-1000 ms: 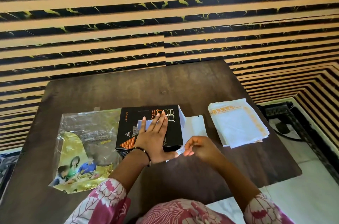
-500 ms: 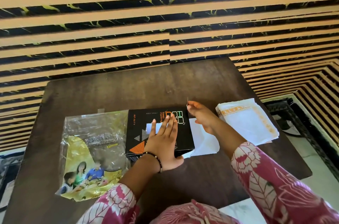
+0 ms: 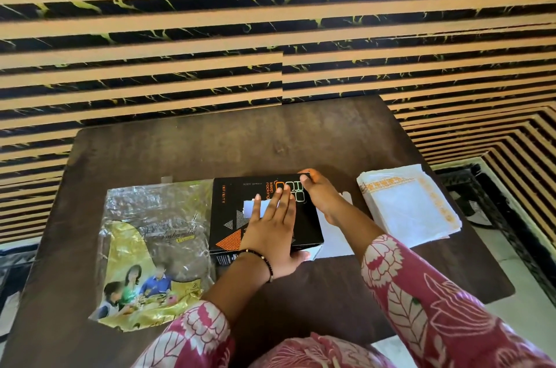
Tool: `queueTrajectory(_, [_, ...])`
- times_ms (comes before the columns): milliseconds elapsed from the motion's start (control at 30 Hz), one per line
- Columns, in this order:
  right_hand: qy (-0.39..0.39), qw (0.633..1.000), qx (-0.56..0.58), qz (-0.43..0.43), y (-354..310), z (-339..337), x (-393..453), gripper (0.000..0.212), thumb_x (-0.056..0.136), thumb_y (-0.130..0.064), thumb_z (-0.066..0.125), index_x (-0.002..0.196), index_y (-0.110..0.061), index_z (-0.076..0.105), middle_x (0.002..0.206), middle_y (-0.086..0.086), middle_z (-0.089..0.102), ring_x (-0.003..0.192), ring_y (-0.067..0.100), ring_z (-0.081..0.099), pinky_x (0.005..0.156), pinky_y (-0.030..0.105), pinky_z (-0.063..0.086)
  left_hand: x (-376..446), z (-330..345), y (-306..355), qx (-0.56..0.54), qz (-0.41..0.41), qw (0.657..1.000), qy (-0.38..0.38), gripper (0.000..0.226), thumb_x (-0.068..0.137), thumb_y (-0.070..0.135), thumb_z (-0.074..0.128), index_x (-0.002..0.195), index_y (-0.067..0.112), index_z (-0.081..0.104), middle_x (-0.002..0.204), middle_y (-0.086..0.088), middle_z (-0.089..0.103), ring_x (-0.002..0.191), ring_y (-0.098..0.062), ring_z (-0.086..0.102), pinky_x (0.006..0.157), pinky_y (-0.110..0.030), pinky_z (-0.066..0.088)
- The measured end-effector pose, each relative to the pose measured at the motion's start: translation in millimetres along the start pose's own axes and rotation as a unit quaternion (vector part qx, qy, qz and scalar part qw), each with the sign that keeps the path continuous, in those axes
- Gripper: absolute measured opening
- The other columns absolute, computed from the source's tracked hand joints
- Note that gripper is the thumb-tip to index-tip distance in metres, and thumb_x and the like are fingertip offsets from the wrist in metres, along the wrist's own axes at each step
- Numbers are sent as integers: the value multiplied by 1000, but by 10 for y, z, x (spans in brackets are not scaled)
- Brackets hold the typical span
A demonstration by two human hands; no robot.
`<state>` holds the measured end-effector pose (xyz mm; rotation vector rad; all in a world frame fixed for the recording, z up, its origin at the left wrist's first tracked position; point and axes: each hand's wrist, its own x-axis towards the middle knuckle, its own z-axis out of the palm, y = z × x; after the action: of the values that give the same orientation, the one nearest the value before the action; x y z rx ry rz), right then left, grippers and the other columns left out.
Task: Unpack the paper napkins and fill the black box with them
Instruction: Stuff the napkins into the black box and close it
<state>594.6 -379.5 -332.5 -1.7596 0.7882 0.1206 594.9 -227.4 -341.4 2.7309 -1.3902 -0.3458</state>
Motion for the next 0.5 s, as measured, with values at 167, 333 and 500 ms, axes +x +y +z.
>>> queueTrajectory(167, [-3, 999, 11, -37, 145, -213, -134, 30, 96, -27, 42, 124, -16, 50, 121, 10, 59, 108, 23, 58, 90, 35, 43, -61, 1, -3, 6, 0, 1000, -3, 115, 64, 84, 32, 145, 14, -11, 155, -3, -20, 142, -18, -22, 115, -53, -12])
queueTrajectory(333, [120, 989, -30, -82, 544, -894, -342, 17, 93, -29, 47, 97, -22, 63, 109, 6, 68, 105, 26, 61, 96, 34, 45, -20, -66, 73, -15, -39, 999, 3, 122, 48, 91, 2, 147, 19, -5, 154, 4, -20, 143, -17, -17, 112, -53, -16])
queueTrajectory(500, [159, 936, -314, -5, 1036, -1345, -466, 68, 84, -53, 52, 140, -22, 29, 151, 4, 32, 136, 28, 33, 112, 43, 25, 109, -188, 404, -51, -64, 993, 81, 116, 53, 87, -14, 147, 22, 8, 158, -2, -2, 145, -21, -10, 111, -47, -15])
